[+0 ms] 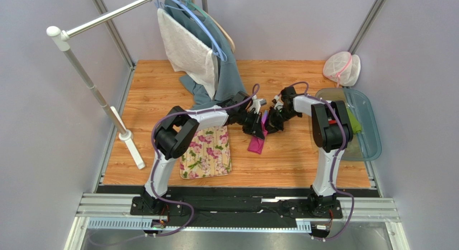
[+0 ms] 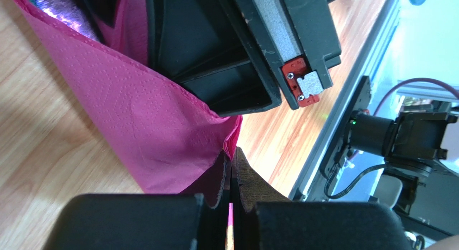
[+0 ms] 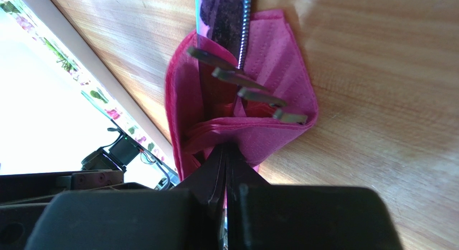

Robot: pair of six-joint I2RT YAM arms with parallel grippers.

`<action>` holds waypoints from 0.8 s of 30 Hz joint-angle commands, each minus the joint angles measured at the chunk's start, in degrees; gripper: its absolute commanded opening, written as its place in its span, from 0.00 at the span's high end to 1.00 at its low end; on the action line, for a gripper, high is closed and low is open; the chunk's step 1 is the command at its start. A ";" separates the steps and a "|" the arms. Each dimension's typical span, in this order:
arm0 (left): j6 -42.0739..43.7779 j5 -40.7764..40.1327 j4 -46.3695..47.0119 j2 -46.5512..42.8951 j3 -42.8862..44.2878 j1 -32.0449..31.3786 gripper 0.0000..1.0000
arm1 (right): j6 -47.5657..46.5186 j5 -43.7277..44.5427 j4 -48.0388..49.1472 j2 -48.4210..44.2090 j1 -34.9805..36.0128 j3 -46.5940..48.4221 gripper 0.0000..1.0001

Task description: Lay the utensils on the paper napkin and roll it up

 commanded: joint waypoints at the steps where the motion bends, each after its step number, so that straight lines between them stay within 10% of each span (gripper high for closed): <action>1: -3.70 3.42 8.72 -2.04 -1.47 -0.66 1.00 | -0.39 5.45 2.40 3.01 0.60 -1.46 1.00; 24: -11.09 5.09 23.32 6.04 -6.40 -1.80 1.00 | -0.21 4.57 2.75 3.27 0.33 -2.34 1.00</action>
